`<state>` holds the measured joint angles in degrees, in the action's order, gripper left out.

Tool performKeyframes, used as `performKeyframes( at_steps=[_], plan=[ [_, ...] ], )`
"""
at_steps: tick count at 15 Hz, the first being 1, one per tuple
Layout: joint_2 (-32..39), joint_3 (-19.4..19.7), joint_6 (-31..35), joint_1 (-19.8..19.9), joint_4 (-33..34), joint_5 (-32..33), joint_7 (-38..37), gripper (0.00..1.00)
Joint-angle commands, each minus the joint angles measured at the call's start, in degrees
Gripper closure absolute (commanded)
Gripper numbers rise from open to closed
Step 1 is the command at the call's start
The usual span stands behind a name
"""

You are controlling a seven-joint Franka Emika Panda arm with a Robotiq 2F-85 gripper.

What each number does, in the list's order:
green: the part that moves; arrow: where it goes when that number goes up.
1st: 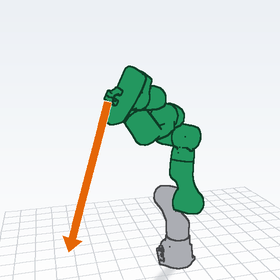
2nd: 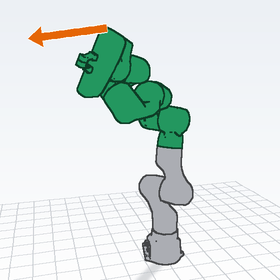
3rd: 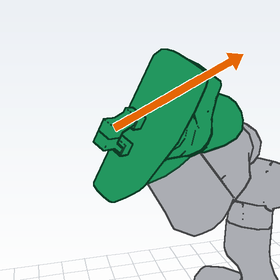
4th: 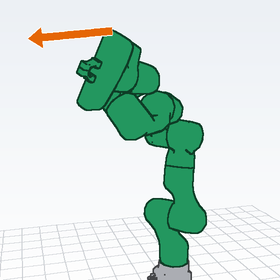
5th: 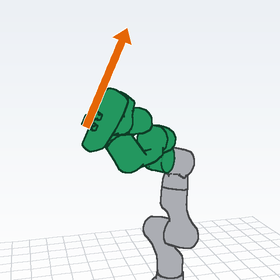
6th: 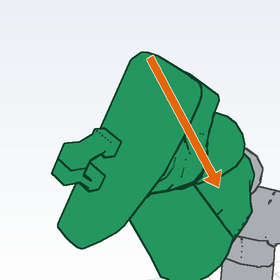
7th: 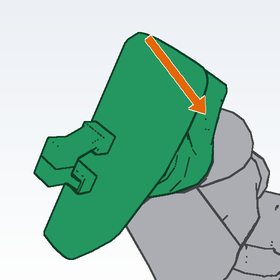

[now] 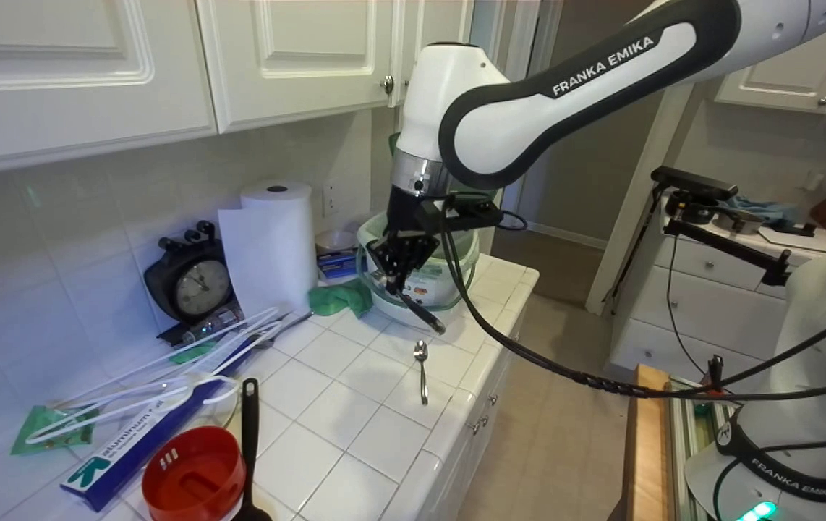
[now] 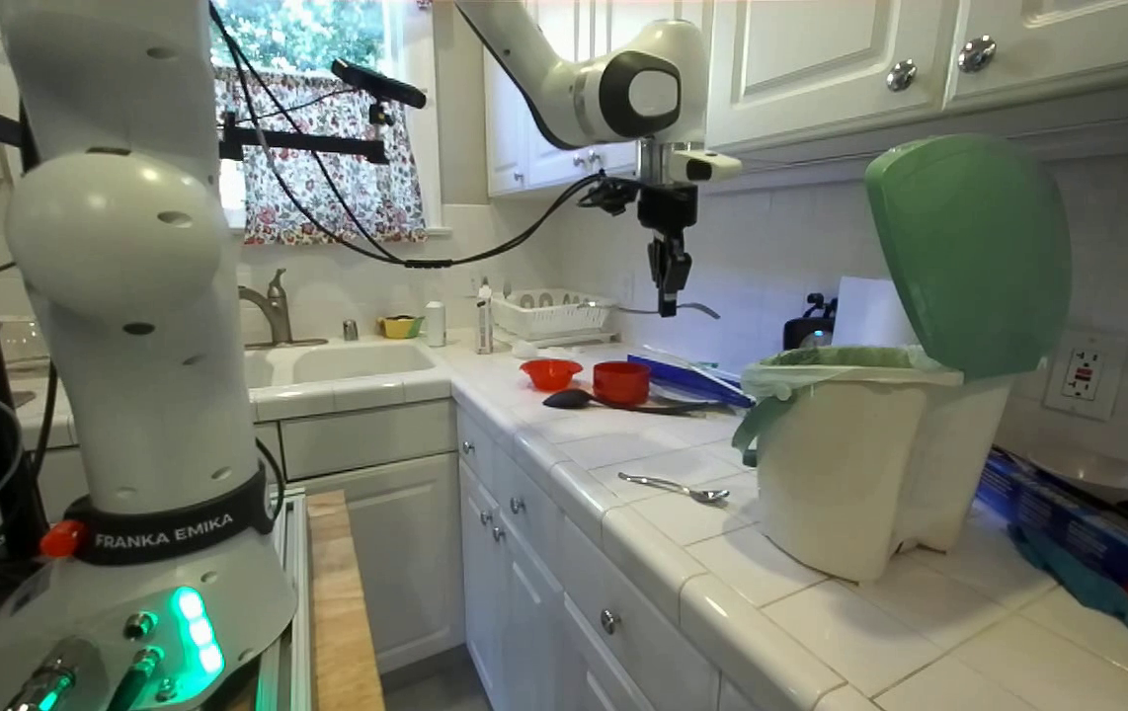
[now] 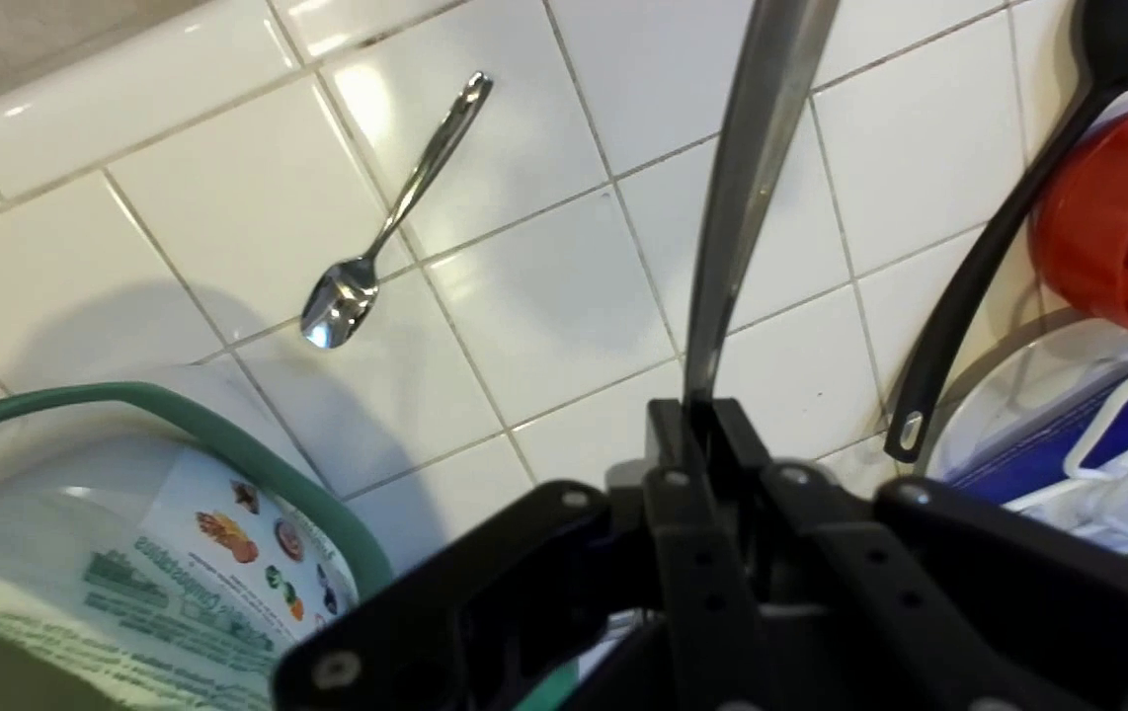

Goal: Use the silver fork to close the bin

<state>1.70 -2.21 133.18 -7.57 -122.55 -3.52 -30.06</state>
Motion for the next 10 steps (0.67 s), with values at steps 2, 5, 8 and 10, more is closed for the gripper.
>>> performKeyframes(
  at_steps=[2, 5, 8, 10],
  plan=[
    [-7.4, -0.3, -2.1, 2.3, -6.2, 2.6, -0.9, 0.96],
    [-10.2, 0.0, -3.4, 4.2, -8.2, 2.3, 0.9, 0.96],
    [-13.6, 0.0, -4.4, 6.1, -10.9, 3.8, 0.8, 0.96],
    [-15.9, -0.3, -4.6, 7.2, -12.8, 4.5, 0.2, 0.96]
  ],
)
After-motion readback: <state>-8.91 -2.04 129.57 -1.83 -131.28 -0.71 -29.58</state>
